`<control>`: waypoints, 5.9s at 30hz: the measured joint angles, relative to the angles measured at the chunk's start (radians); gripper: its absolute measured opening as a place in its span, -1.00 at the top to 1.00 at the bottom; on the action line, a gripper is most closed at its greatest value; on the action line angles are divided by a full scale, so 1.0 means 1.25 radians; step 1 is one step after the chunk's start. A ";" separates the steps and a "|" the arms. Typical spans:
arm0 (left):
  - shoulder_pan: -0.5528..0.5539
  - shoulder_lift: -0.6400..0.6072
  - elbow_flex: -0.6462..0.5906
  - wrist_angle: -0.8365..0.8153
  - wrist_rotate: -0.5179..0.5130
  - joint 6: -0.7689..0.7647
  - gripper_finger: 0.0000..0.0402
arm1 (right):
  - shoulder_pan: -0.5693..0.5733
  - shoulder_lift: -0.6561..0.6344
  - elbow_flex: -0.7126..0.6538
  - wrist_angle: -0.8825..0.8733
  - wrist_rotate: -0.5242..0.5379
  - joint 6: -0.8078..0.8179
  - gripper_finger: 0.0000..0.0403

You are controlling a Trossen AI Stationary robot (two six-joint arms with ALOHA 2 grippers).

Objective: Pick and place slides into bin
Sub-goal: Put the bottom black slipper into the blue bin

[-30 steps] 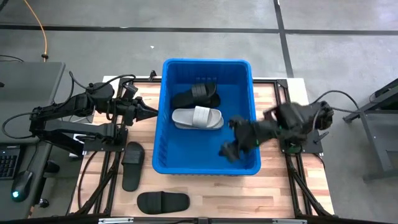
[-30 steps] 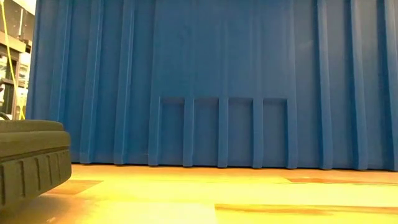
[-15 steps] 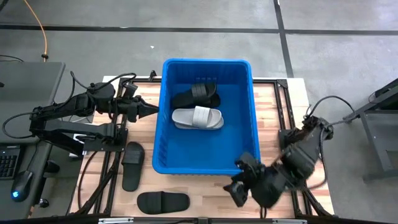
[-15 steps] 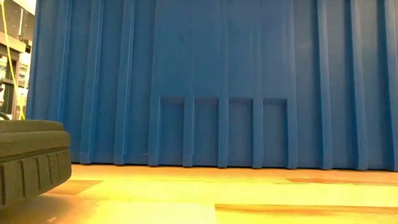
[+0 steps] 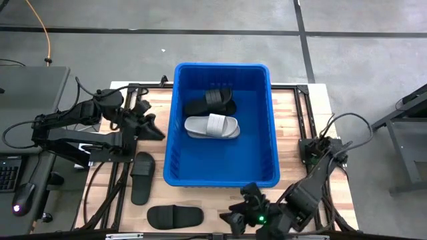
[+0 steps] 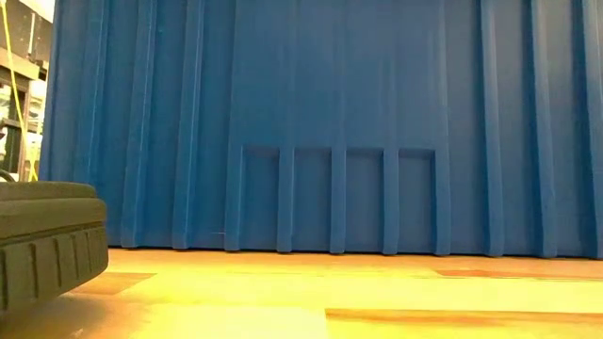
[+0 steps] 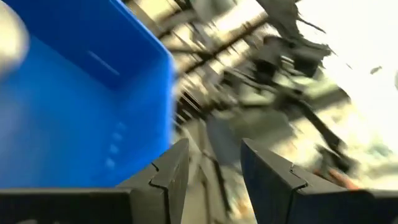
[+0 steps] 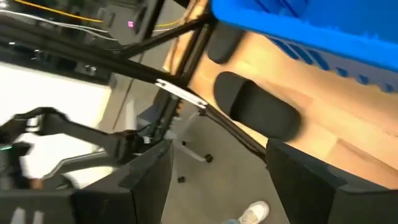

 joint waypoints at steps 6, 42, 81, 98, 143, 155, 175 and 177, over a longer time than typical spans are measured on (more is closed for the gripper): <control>-0.007 -0.043 0.000 0.038 0.067 -0.104 0.34 | 0.001 0.039 0.000 -0.040 0.034 0.076 -0.22; -0.384 0.018 0.000 0.294 -0.391 -0.070 0.34 | 0.115 -0.324 -0.226 -0.318 0.739 -0.042 -0.14; -0.452 0.038 0.000 0.331 -0.392 -0.080 0.34 | -0.128 -0.858 -1.234 1.388 -0.115 -0.930 -0.08; -0.800 0.437 0.000 0.845 -0.954 0.008 0.34 | -0.128 -1.046 -1.256 1.250 -0.454 -0.838 -0.08; -1.073 0.725 0.002 0.227 -0.926 -1.171 0.33 | -0.121 -1.051 -1.256 1.220 -0.329 -0.862 -0.10; -1.080 0.726 0.001 -0.008 -0.863 -1.335 0.33 | -0.121 -1.051 -1.256 1.208 -0.329 -0.886 -0.10; -1.061 0.823 -0.003 0.077 -0.940 -1.342 0.33 | -0.121 -1.051 -1.256 1.207 -0.263 -0.877 -0.12; -1.061 0.829 -0.003 0.096 -0.941 -1.330 0.33 | -0.121 -1.051 -1.256 1.208 -0.256 -0.877 -0.12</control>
